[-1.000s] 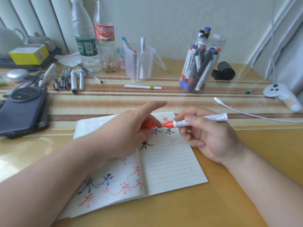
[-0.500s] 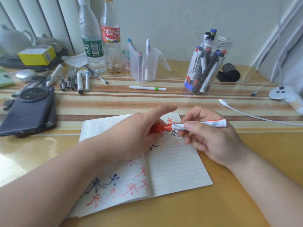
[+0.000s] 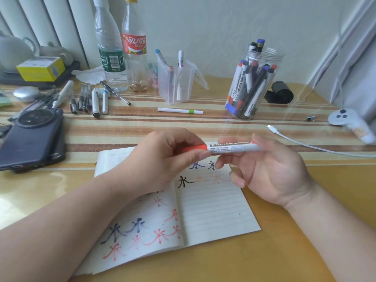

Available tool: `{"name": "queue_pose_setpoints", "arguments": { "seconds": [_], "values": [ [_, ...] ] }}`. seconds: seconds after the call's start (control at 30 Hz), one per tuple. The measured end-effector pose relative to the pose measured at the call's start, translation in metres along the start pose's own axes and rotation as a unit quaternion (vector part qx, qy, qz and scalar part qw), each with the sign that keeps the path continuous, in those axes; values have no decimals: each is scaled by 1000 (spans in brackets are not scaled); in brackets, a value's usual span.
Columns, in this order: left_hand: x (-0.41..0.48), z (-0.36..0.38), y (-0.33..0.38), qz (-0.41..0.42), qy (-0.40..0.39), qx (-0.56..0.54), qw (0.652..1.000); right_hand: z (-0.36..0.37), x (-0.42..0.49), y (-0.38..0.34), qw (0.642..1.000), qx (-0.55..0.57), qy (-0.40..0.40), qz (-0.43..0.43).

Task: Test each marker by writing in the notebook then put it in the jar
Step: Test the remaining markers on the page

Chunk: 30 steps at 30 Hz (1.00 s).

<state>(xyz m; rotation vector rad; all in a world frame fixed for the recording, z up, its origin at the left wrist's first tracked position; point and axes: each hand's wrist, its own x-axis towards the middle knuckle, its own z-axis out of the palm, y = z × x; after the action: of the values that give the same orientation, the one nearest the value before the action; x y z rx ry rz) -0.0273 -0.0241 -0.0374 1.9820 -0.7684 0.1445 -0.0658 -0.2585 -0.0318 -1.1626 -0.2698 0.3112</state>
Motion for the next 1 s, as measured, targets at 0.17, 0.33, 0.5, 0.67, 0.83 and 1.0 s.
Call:
{"name": "queue_pose_setpoints", "arguments": {
  "seconds": [0.17, 0.33, 0.5, 0.67, 0.83, 1.0],
  "values": [
    [-3, 1, 1, 6, -30, -50, 998, 5, 1, 5, 985, -132, 106, -21],
    [0, 4, 6, -30, -6, -144, 989, 17, 0, 13, 983, -160, 80, -29],
    [-2, 16, 16, -47, 54, -120, 990, 23, 3, 14, 987, -126, 94, -18],
    [-4, 19, 16, -49, 47, -140, 988, 24, 1, 16, 985, -133, 103, -29],
    [-7, 17, 17, -34, 55, -119, 991, 23, 0, 19, 979, -166, 99, -66],
    [-2, 9, 7, -12, 57, -117, 991, 20, 3, 7, 987, -98, 115, -62]
  ]
}}
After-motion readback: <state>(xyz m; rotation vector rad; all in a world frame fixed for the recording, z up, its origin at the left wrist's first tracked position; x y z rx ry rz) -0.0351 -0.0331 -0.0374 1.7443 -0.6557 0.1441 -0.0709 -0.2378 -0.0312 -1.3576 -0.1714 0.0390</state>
